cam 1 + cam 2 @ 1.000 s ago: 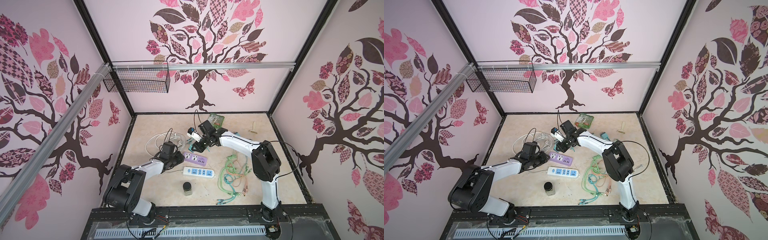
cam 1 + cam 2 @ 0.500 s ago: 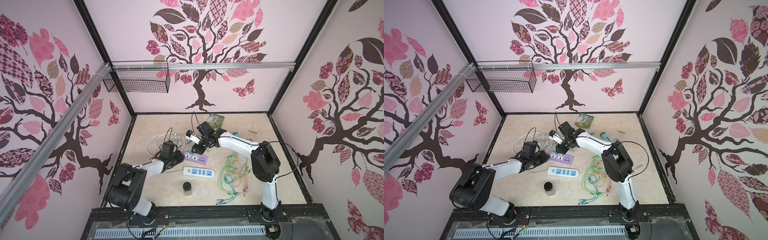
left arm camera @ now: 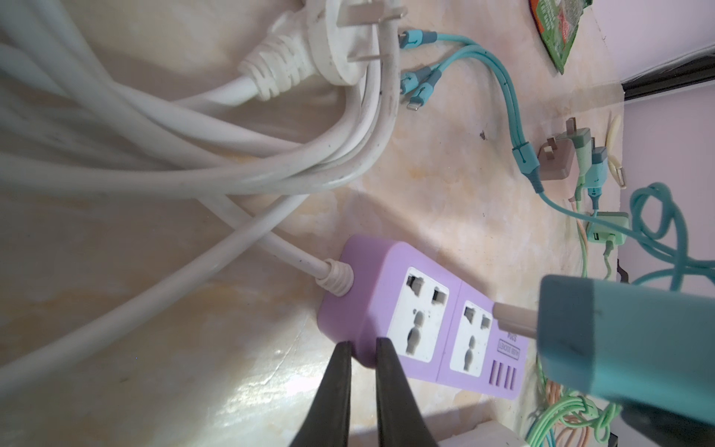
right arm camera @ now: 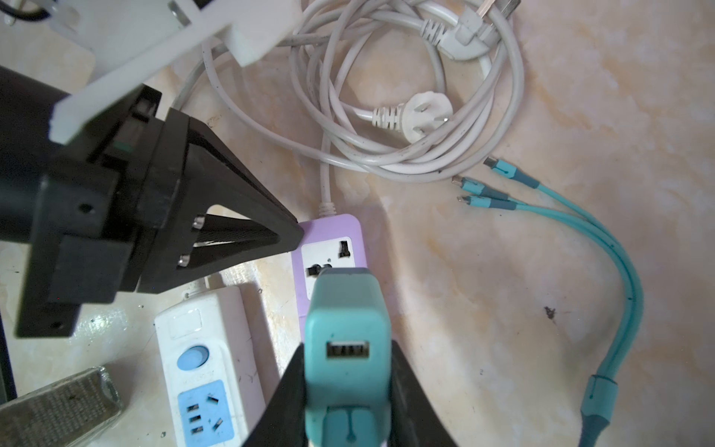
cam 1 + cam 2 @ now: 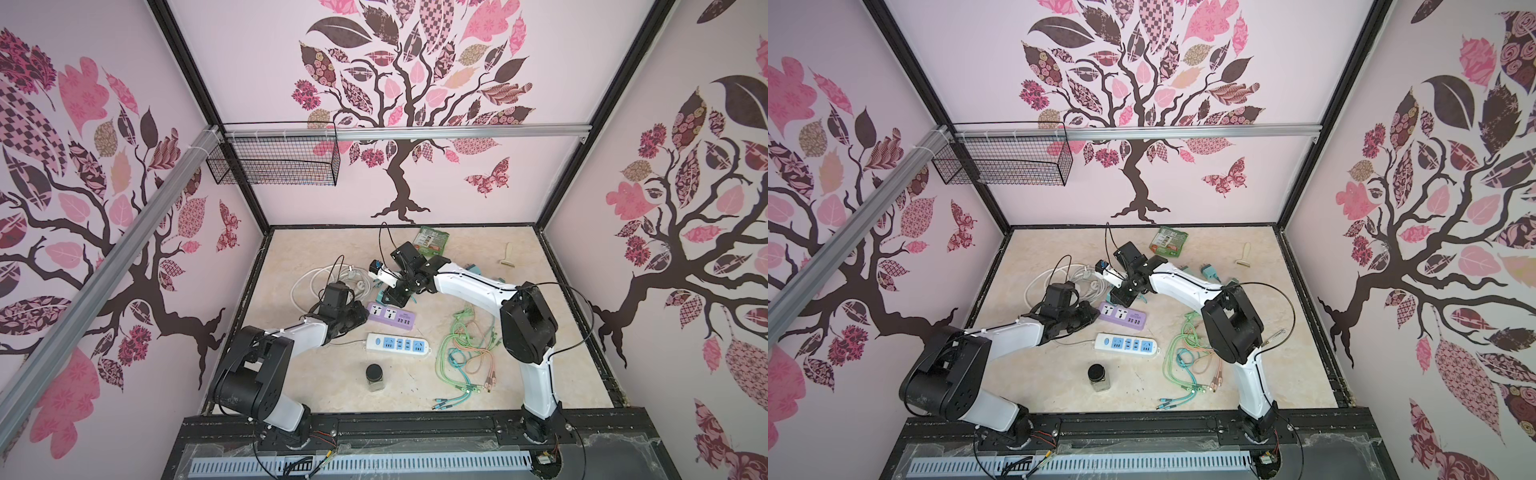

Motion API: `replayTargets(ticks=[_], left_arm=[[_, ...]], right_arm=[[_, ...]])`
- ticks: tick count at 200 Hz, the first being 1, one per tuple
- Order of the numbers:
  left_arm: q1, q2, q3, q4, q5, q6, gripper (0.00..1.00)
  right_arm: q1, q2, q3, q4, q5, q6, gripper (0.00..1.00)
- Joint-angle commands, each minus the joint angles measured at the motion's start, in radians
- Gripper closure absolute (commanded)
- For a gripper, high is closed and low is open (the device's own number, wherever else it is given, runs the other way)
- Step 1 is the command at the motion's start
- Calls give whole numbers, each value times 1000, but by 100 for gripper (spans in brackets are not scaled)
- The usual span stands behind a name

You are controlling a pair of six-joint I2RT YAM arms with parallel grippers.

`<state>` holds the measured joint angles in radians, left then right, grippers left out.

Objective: Insert the plug

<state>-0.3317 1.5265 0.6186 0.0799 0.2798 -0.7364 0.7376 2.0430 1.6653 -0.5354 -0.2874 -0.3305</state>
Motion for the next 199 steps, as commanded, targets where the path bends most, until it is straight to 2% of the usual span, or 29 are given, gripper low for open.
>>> replayTargets(ticks=[1, 199], left_arm=[[5, 19, -14, 20, 3, 9, 85], [13, 13, -38, 38, 7, 24, 86]], right_arm=[[19, 48, 38, 9, 34, -53, 72], [46, 136, 88, -21, 63, -160, 70]])
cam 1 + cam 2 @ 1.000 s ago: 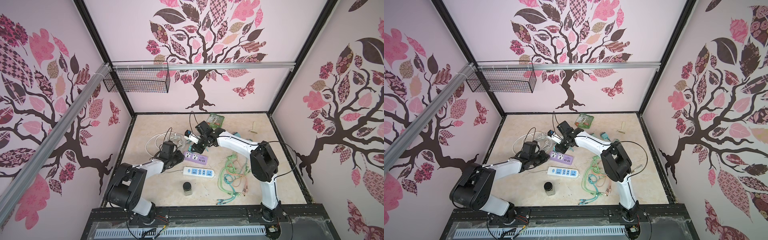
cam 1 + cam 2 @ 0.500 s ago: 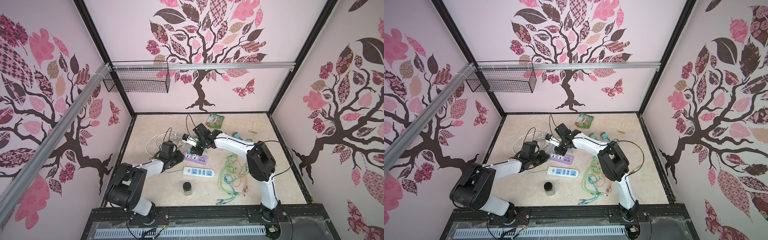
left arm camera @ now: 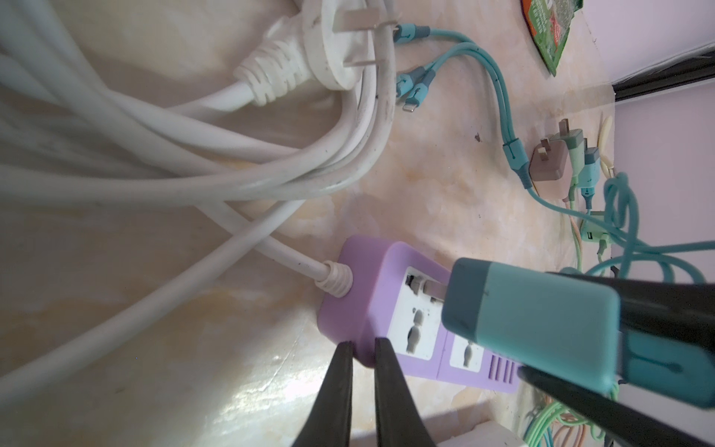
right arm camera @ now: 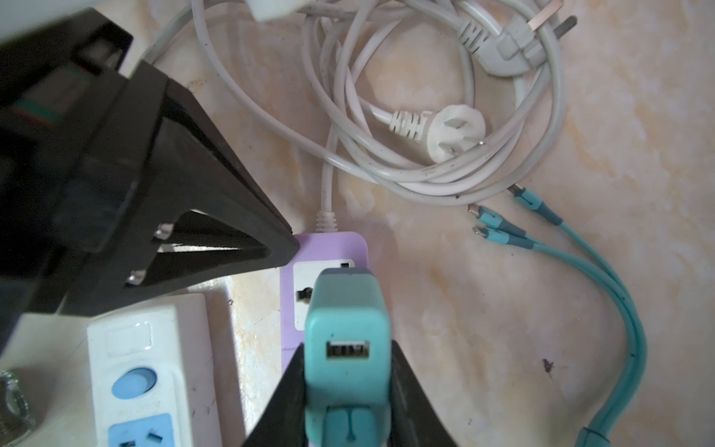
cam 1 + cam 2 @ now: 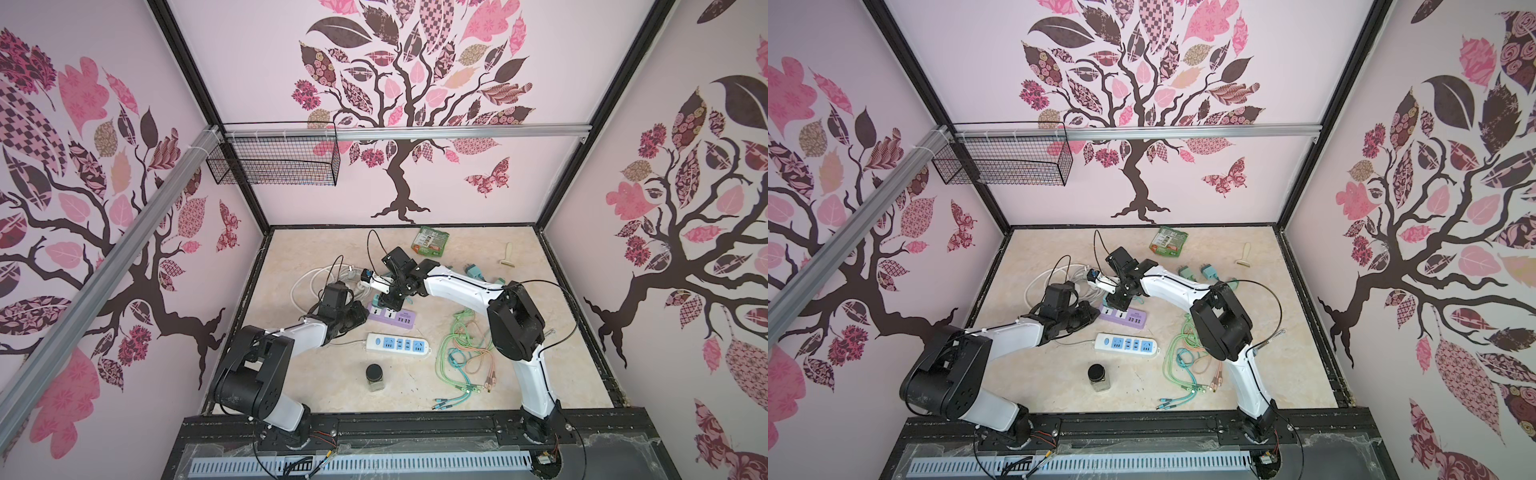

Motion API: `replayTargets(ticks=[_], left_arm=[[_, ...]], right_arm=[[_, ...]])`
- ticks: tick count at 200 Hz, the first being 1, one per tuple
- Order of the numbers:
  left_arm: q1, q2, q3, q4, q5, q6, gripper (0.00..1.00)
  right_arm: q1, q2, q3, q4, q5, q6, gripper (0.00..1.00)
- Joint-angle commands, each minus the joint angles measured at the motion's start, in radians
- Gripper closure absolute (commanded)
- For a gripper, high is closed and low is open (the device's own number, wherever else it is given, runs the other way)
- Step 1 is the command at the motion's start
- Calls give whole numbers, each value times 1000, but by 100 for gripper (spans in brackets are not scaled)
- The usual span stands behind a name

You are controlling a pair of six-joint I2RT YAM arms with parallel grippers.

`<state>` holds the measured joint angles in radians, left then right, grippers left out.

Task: Insert the plug
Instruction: 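Push the charger prongs down into the purple strip socket with the right gripper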

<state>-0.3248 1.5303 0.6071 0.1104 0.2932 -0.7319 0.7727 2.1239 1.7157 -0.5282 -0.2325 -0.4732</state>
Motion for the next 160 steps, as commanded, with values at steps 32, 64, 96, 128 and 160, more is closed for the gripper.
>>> replayTargets(ticks=[32, 64, 96, 128, 160], left_arm=[[7, 8, -28, 6, -5, 23, 86], [10, 7, -29, 6, -5, 26, 86], [13, 7, -30, 6, -3, 29, 86], [16, 4, -33, 5, -2, 31, 86], [18, -1, -37, 6, 0, 34, 86]], right_arm=[[14, 67, 50, -37, 19, -27, 70], [16, 76, 59, -45, 26, -34, 70], [18, 82, 66, -49, 32, -36, 70], [22, 94, 78, -62, 42, -40, 69], [25, 111, 94, -74, 55, -42, 69]])
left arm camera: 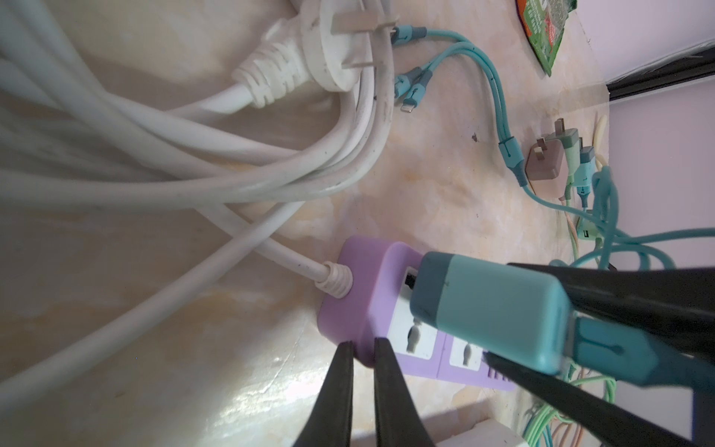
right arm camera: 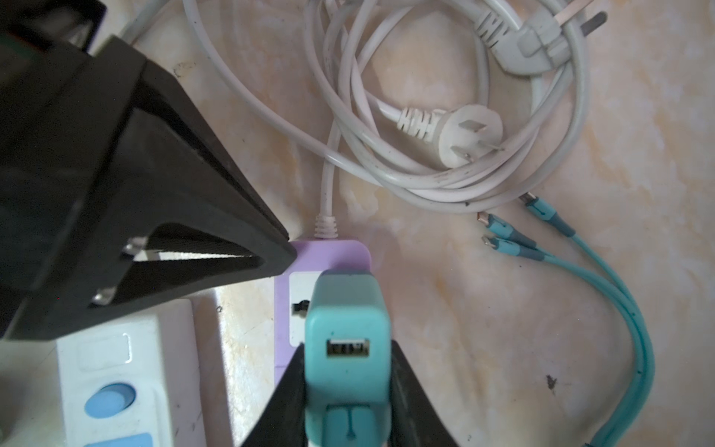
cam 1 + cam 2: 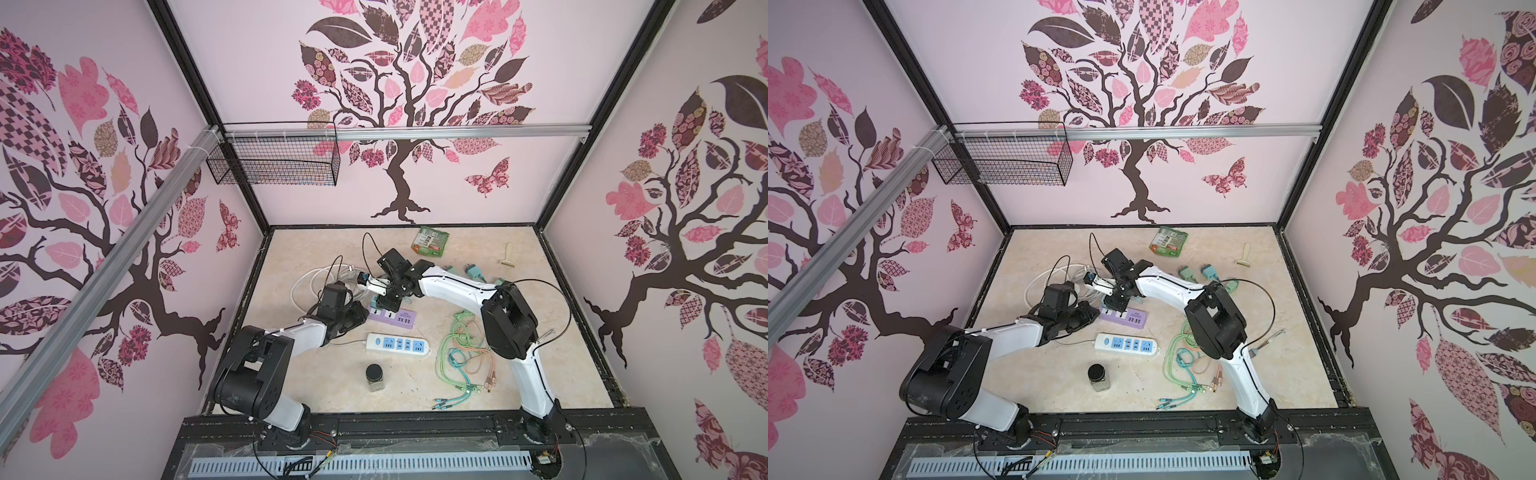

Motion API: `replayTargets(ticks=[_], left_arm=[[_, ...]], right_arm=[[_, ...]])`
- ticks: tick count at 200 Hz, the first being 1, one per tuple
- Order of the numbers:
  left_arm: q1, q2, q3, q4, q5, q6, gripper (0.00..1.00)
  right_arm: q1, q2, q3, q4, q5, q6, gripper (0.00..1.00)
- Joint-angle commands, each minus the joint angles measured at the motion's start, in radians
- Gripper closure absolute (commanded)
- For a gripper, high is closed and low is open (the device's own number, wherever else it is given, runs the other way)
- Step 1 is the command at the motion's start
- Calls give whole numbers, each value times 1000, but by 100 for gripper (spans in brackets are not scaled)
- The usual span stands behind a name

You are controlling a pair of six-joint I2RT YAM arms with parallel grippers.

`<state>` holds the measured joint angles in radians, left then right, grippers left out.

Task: Insert the plug
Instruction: 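Push the charger prongs down into the purple strip socket with the right gripper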

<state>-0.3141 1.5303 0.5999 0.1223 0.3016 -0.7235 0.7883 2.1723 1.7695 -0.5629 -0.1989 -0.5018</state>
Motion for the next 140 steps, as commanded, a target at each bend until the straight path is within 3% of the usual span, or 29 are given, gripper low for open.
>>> replayTargets(ticks=[1, 140], left_arm=[[7, -1, -30, -6, -9, 26, 86], [18, -33, -45, -2, -10, 23, 86]], right_arm=[[9, 62, 41, -41, 22, -14, 69], [16, 125, 35, -109, 81, -30, 67]])
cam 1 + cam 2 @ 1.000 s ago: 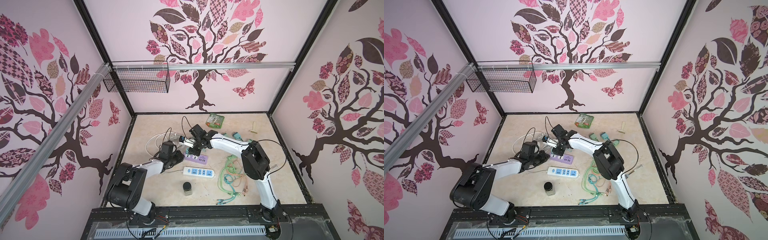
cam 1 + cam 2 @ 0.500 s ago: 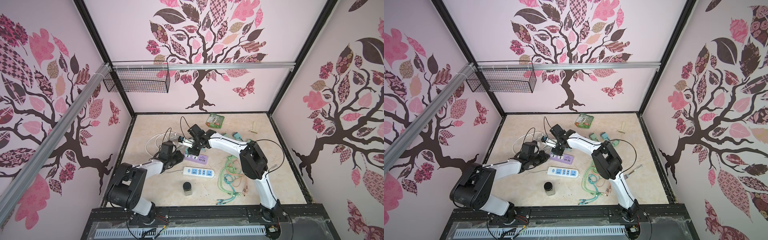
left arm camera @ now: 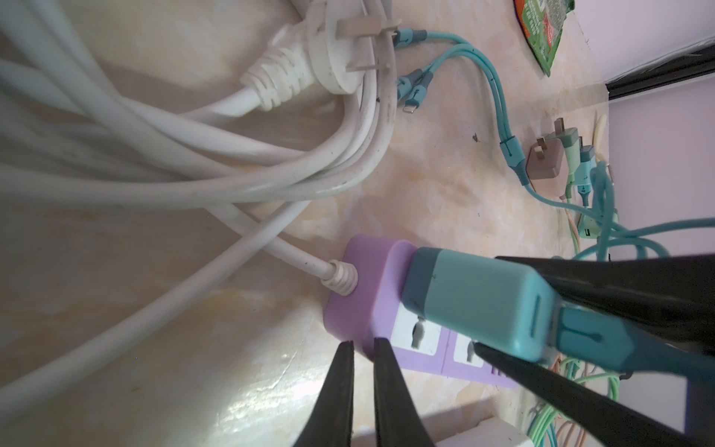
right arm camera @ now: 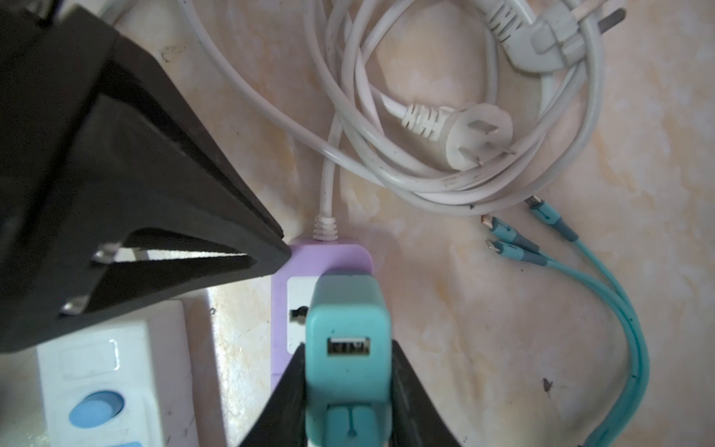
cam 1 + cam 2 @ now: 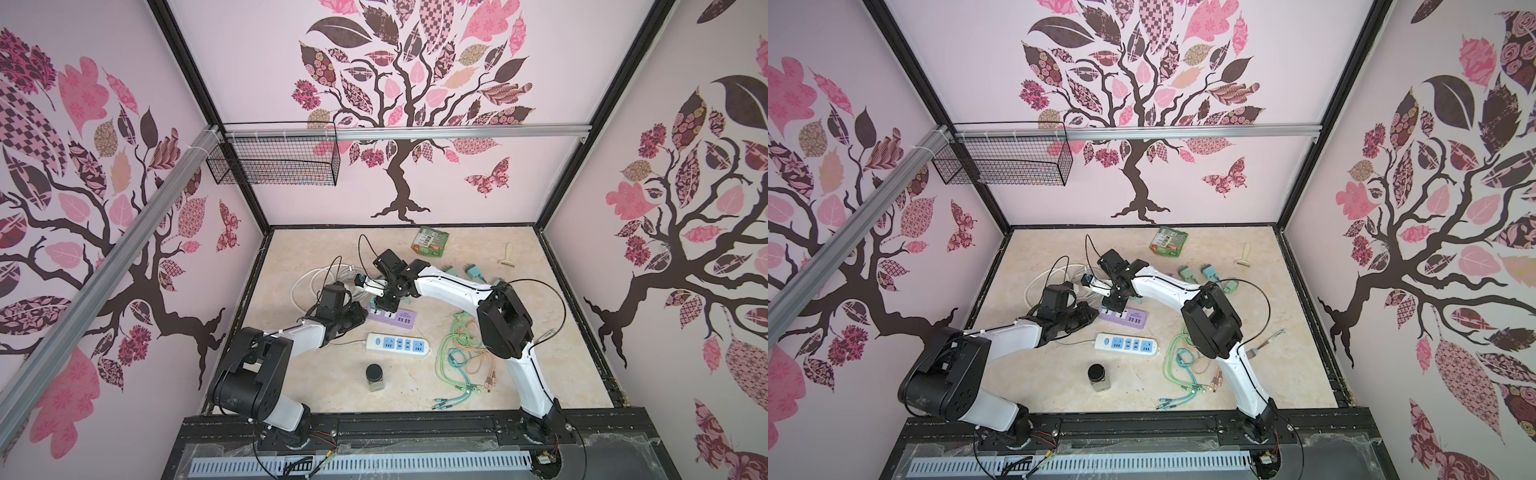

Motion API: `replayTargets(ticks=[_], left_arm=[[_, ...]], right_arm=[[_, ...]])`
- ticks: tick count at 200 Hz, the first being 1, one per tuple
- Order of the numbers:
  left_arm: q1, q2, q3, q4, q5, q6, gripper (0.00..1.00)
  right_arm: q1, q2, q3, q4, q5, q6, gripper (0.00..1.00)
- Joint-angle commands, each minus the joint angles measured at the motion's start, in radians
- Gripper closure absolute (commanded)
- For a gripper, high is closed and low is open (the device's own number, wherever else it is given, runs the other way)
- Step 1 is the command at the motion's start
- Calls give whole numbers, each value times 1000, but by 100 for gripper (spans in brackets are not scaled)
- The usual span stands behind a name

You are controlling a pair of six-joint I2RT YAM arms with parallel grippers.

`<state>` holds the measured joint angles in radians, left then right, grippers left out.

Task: Insert the plug
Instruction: 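Push the charger prongs down into the purple strip socket with the right gripper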

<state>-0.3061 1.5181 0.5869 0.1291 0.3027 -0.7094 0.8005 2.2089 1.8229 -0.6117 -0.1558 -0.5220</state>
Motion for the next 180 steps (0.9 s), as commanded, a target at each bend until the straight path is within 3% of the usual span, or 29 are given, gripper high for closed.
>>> replayTargets(ticks=[1, 46, 100, 180], left_arm=[[10, -21, -32, -9, -11, 8, 86], [12, -67, -26, -37, 2, 1, 83], [20, -205, -20, -152, -24, 19, 71], [117, -420, -82, -263, 8, 20, 57]], right_arm=[[4, 89, -19, -61, 38, -10, 67], [4, 85, 1, -77, 26, 24, 65], [4, 48, -2, -42, -12, 55, 64], [2, -18, 11, -62, -41, 142, 42]])
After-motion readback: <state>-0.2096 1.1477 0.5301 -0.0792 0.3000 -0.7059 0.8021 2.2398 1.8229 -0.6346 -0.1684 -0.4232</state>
